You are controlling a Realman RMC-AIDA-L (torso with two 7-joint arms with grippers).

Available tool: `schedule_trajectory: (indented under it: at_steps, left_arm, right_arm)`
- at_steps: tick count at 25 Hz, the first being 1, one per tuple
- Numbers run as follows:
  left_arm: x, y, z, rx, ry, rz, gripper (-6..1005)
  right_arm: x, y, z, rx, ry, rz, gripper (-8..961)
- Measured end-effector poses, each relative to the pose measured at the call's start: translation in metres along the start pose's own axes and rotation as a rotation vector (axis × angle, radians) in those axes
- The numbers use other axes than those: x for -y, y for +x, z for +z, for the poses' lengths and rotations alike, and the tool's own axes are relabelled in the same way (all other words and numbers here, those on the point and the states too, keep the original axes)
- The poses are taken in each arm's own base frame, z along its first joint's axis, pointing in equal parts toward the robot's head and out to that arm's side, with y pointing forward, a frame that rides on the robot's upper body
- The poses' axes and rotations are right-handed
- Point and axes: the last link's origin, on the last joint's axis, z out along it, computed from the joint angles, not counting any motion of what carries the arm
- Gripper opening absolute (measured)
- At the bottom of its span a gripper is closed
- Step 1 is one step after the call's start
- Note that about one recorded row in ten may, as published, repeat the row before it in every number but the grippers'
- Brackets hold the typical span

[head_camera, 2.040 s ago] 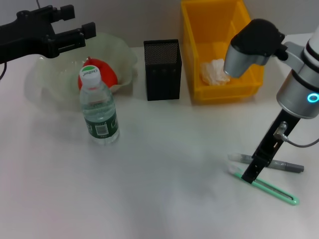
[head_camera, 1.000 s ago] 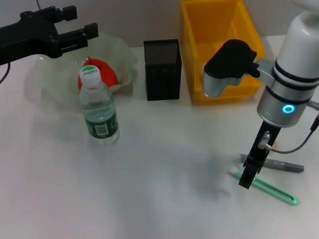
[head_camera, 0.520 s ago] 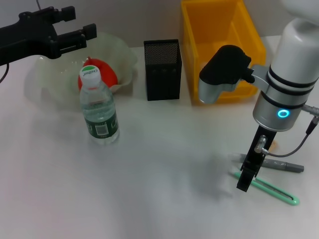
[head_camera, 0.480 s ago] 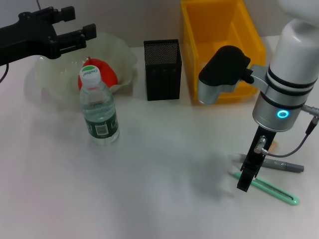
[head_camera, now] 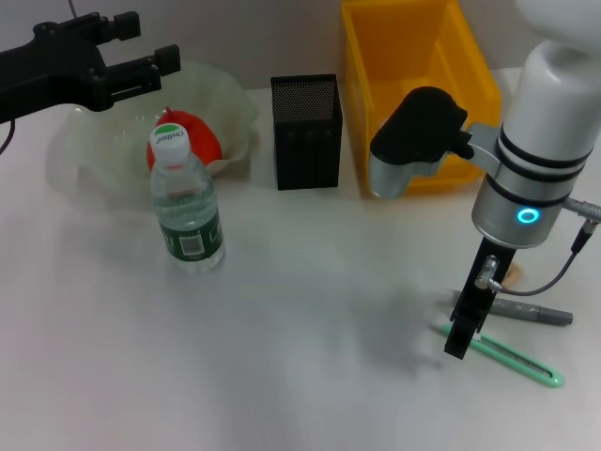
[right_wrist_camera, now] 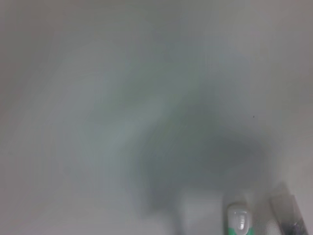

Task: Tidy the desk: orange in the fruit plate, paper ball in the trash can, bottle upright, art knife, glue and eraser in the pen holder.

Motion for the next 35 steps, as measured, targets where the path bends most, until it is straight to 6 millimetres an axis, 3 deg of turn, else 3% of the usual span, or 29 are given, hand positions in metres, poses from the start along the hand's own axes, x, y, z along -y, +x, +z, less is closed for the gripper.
schedule_trajectory:
  at_steps: [32, 35]
  left_arm:
    - [0.0, -0.0008, -0.0008, 0.001, 0.002, 0.011, 725]
    - [0.0004, -0.0008, -0.0013, 0.002, 0.003, 0.012, 725]
  right_arm:
    - [-0.0048, -0.0054, 0.0074, -0.014, 0.031, -0.003, 641]
    - [-0.0048, -0.0054, 0.0074, -0.014, 0.031, 0.001, 603]
